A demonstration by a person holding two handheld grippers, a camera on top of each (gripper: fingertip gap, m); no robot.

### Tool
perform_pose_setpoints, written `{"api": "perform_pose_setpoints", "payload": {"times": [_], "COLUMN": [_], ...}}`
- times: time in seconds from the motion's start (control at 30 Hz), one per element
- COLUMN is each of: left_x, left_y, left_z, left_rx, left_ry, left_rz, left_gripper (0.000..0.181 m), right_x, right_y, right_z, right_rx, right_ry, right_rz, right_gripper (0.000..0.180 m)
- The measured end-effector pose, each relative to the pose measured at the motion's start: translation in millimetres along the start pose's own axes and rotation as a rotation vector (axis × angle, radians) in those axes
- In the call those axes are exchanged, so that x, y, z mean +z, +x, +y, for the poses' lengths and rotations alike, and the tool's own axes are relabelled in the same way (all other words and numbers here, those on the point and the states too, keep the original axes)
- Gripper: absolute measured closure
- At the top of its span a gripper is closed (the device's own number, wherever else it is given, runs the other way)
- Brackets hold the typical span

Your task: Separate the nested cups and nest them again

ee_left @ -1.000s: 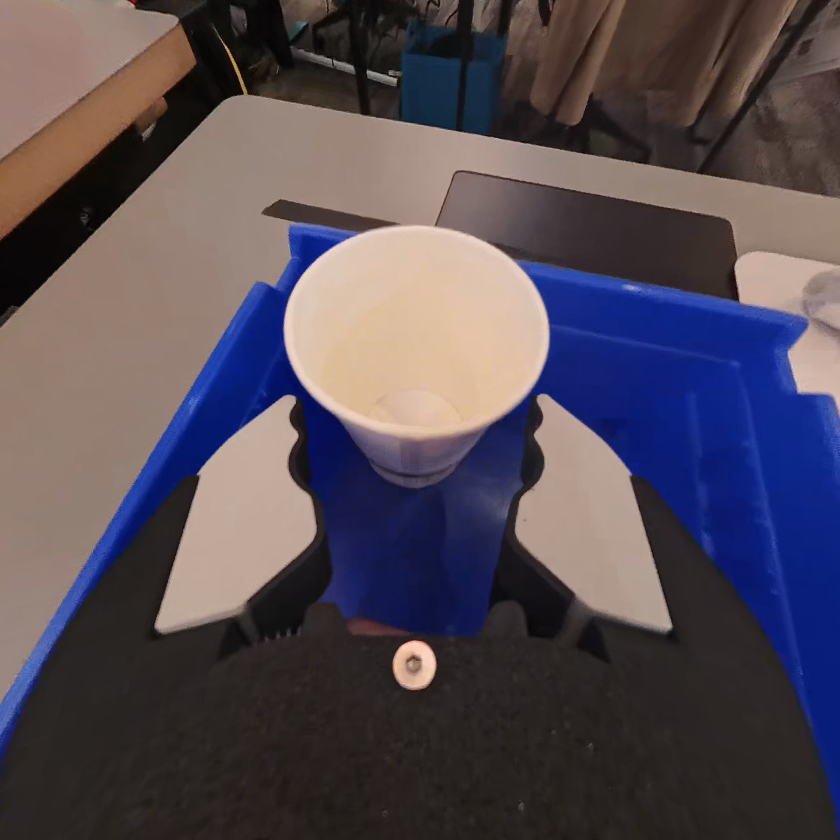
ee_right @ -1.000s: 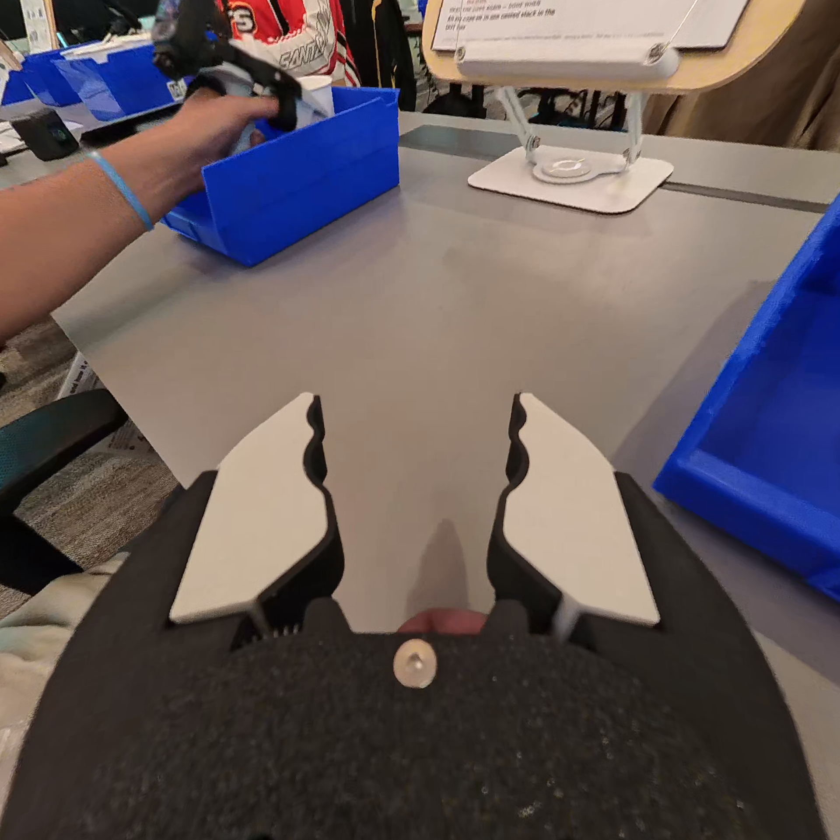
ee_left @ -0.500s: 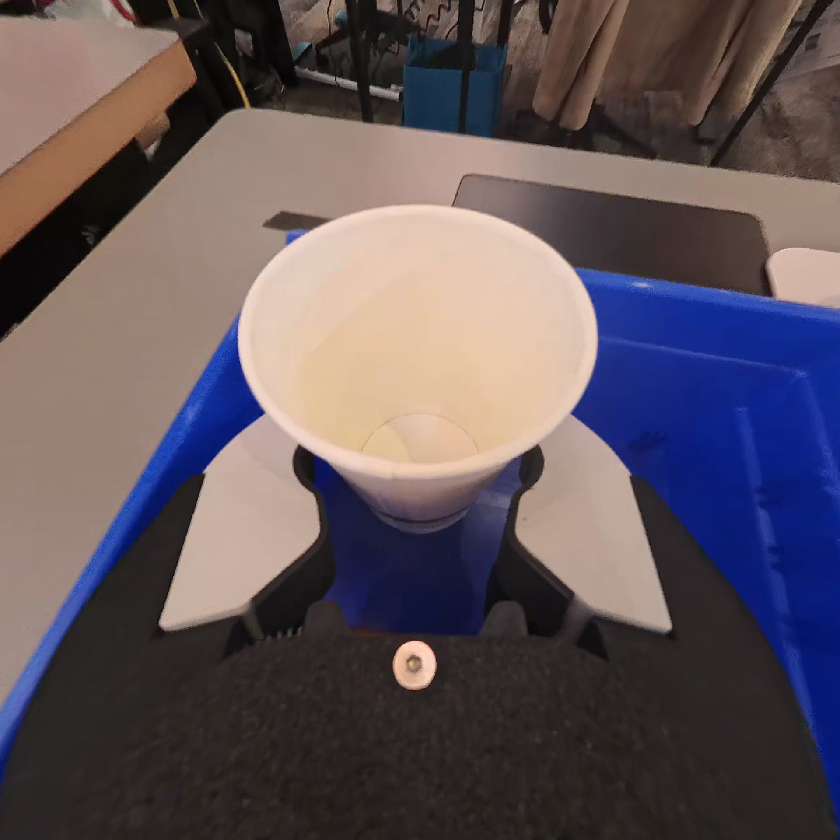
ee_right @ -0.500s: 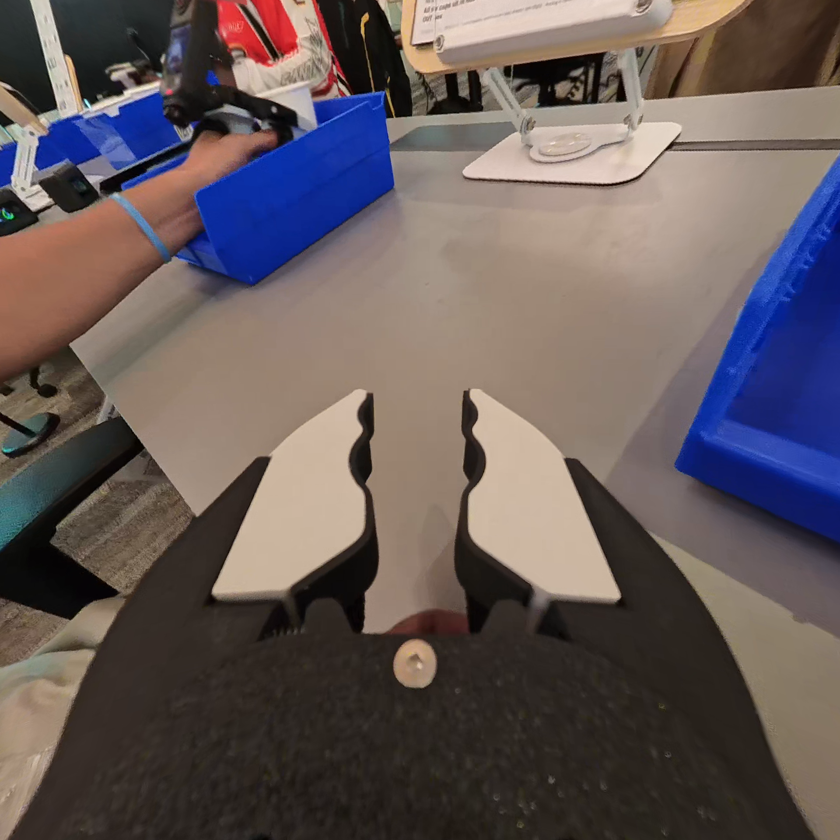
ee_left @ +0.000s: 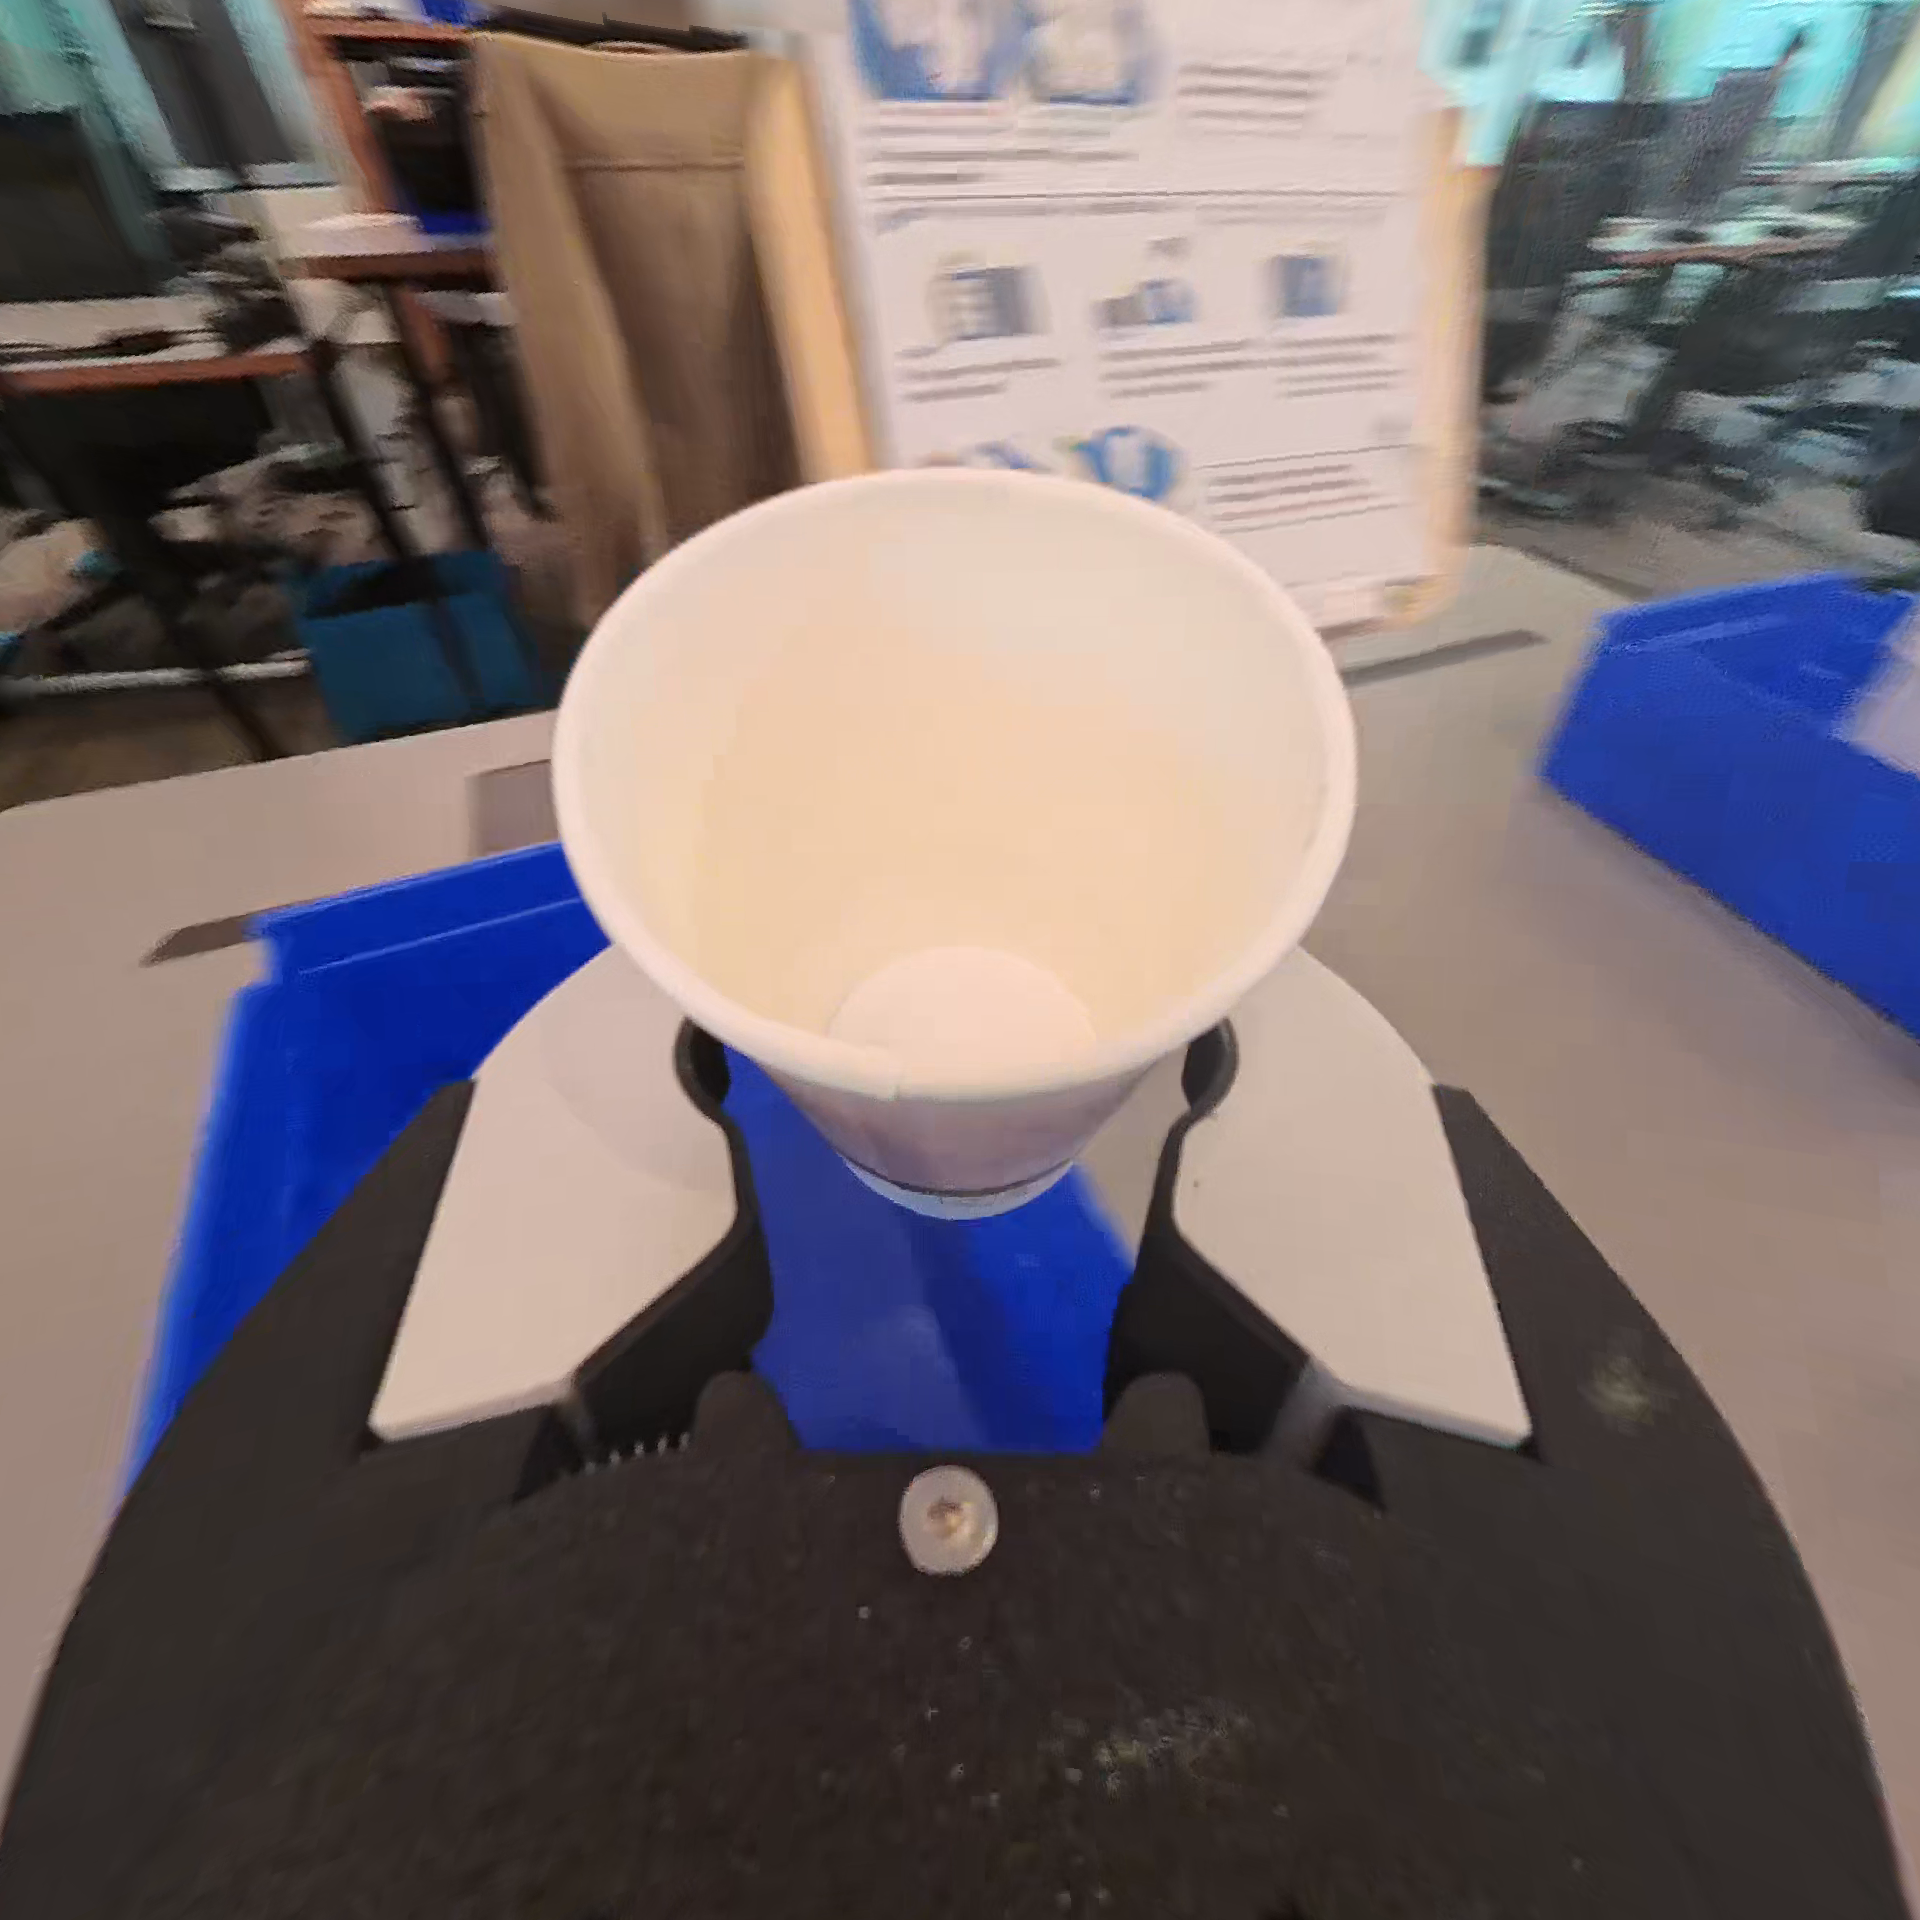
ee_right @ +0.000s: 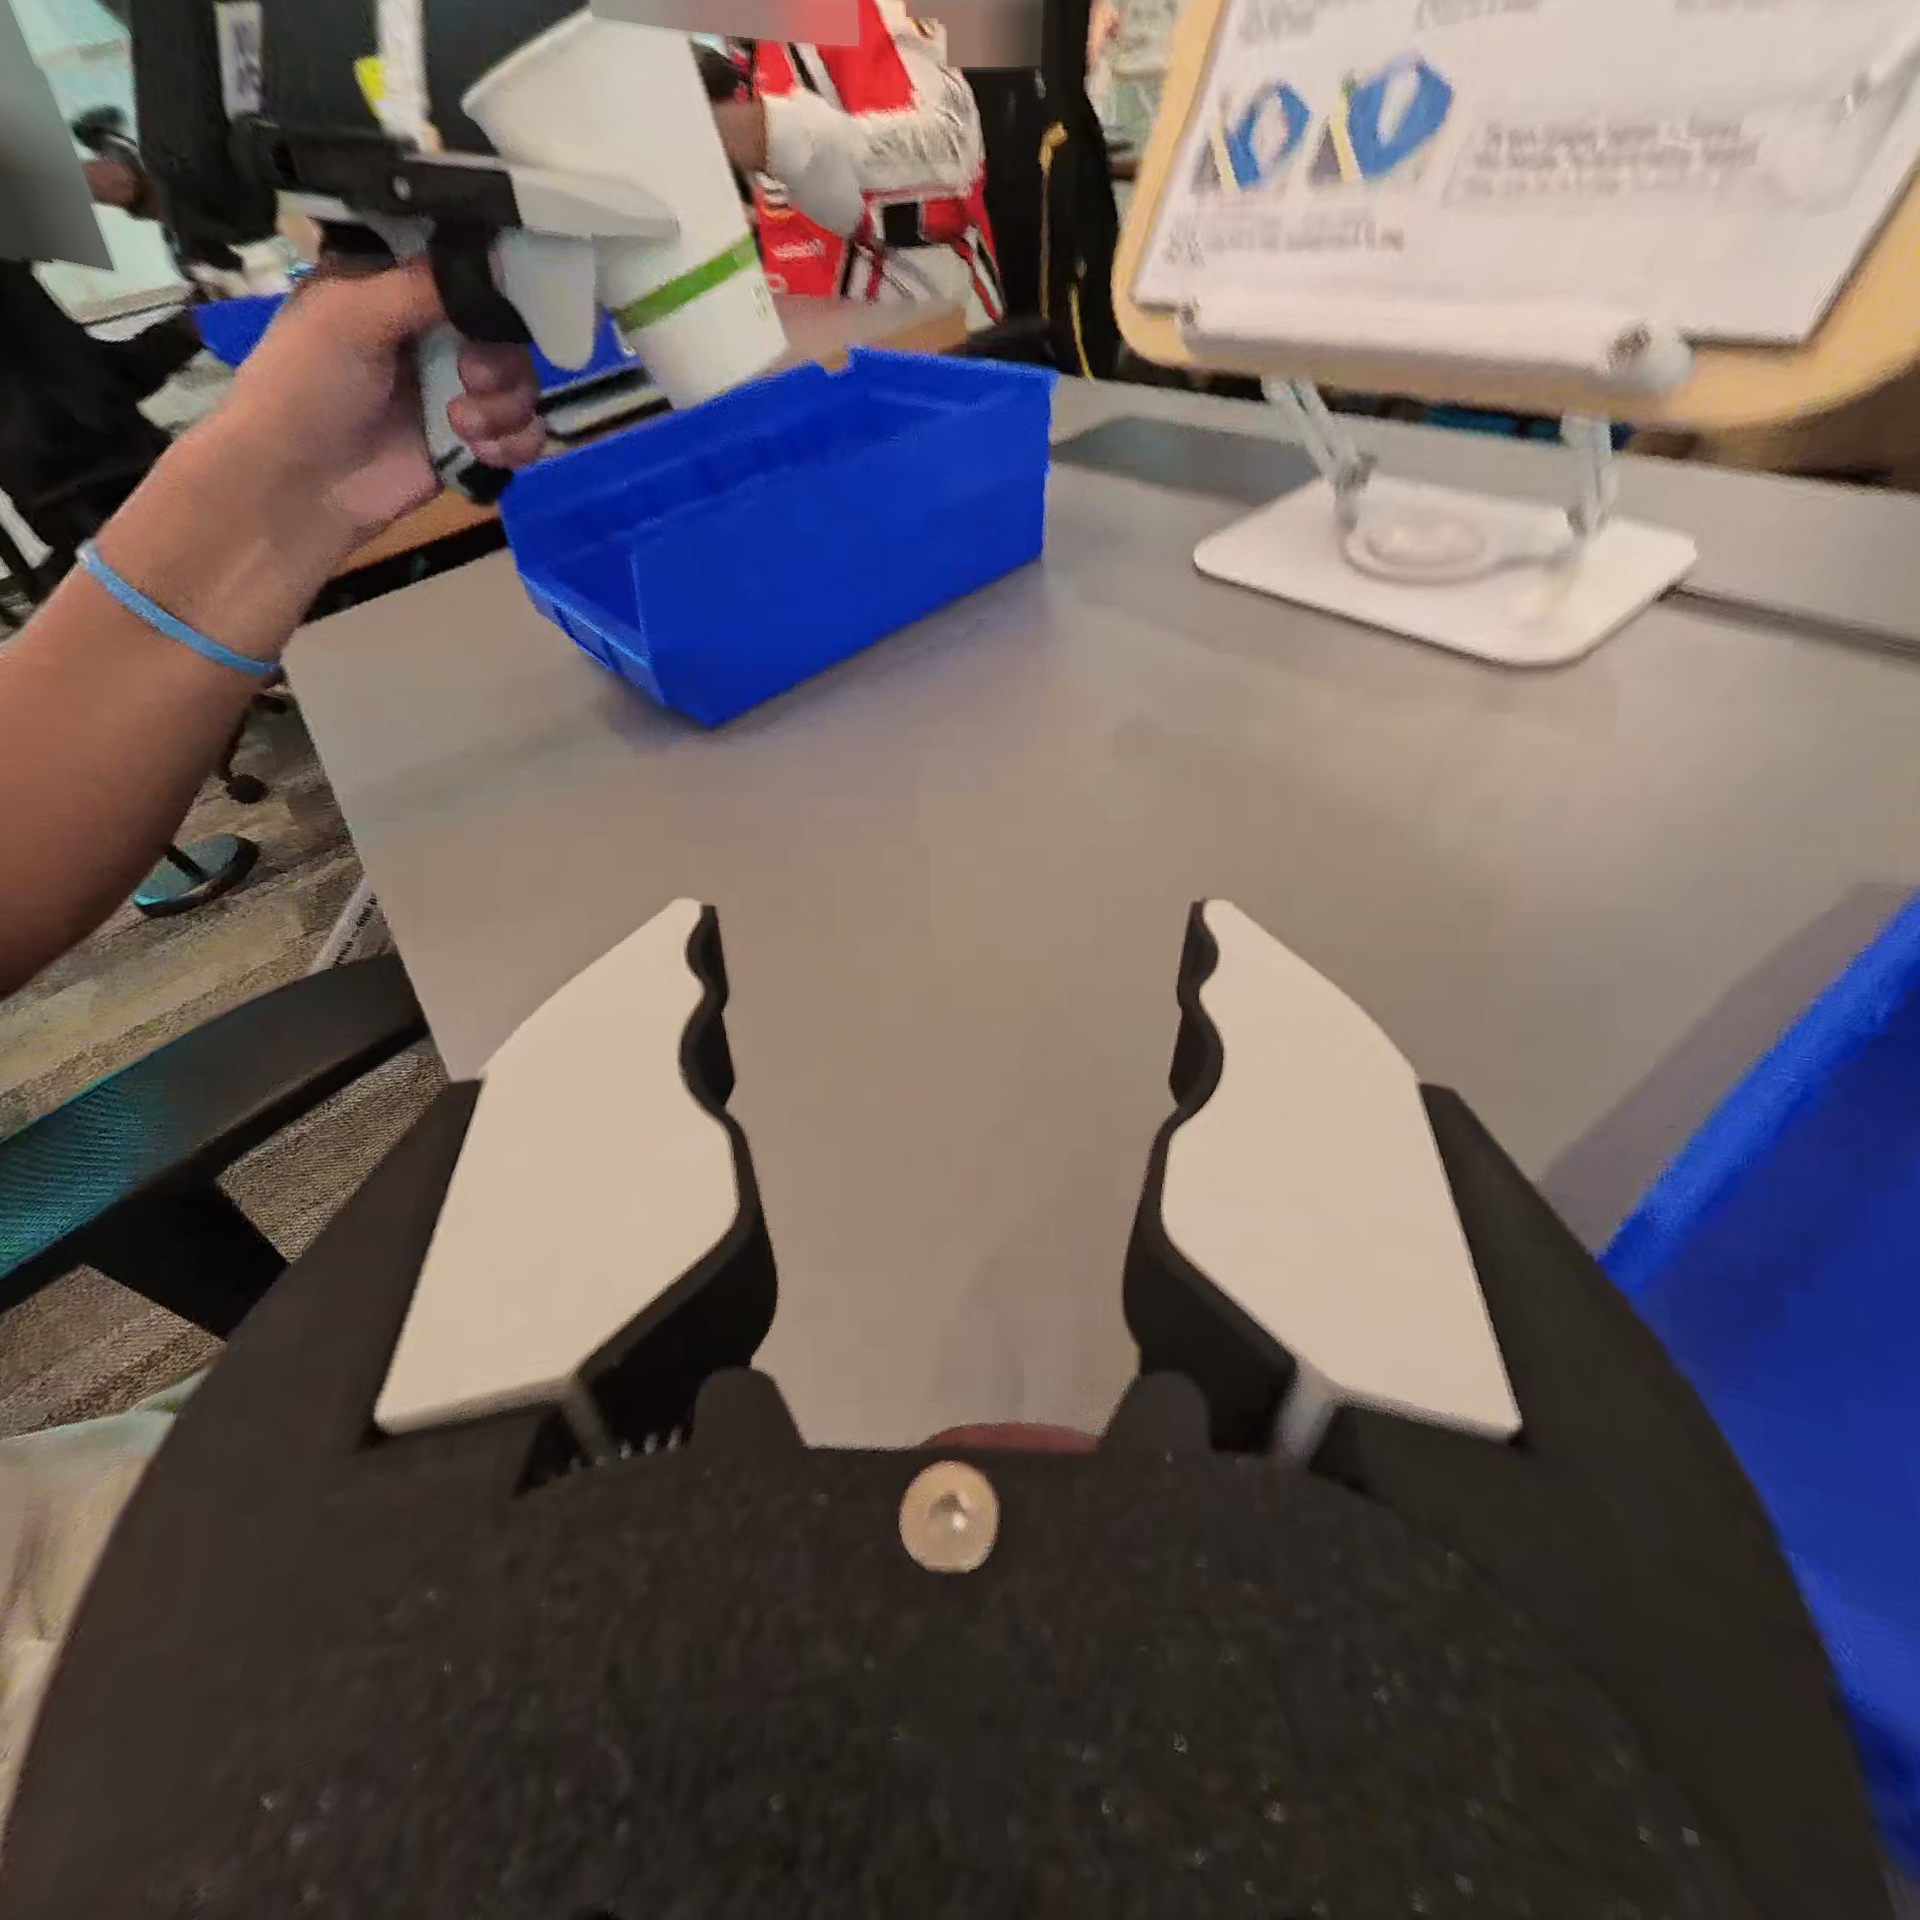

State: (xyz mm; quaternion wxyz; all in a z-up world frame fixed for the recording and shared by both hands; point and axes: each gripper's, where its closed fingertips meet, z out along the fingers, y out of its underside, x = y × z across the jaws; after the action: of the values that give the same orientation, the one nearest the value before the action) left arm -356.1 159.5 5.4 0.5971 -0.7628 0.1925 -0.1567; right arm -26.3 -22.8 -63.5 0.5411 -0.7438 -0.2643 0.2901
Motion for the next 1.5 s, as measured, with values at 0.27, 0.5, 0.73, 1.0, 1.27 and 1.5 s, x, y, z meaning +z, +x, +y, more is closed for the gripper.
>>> {"api": "perform_pose_setpoints", "payload": {"times": [0.27,0.5,0.73,1.0,1.27,1.5], "left_x": [-28,-32,-29,-27,-34,-35], "left_y": [202,301,341,325,225,219], "left_z": [15,36,51,57,102,115], "left_rx": [0.176,0.311,0.359,0.268,0.035,0.004], "left_ry": [-0.131,-0.19,-0.242,-0.165,0.012,-0.01], "left_rz": [0.598,0.876,0.981,0.787,0.131,0.114], "left_gripper": [0.094,0.093,0.093,0.091,0.099,0.101], "right_x": [24,33,27,9,-38,-111], "right_y": [-40,-67,-74,-60,39,200], "right_z": [-71,-81,-75,-77,-103,-149], "right_rx": [-0.217,-0.179,-0.117,-0.104,-0.106,-0.019], "right_ry": [0.036,0.049,0.074,0.142,0.189,0.283], "right_rz": [-0.213,-0.402,-0.491,-0.422,0.15,0.712], "right_gripper": [0.097,0.093,0.085,0.086,0.086,0.086]}}
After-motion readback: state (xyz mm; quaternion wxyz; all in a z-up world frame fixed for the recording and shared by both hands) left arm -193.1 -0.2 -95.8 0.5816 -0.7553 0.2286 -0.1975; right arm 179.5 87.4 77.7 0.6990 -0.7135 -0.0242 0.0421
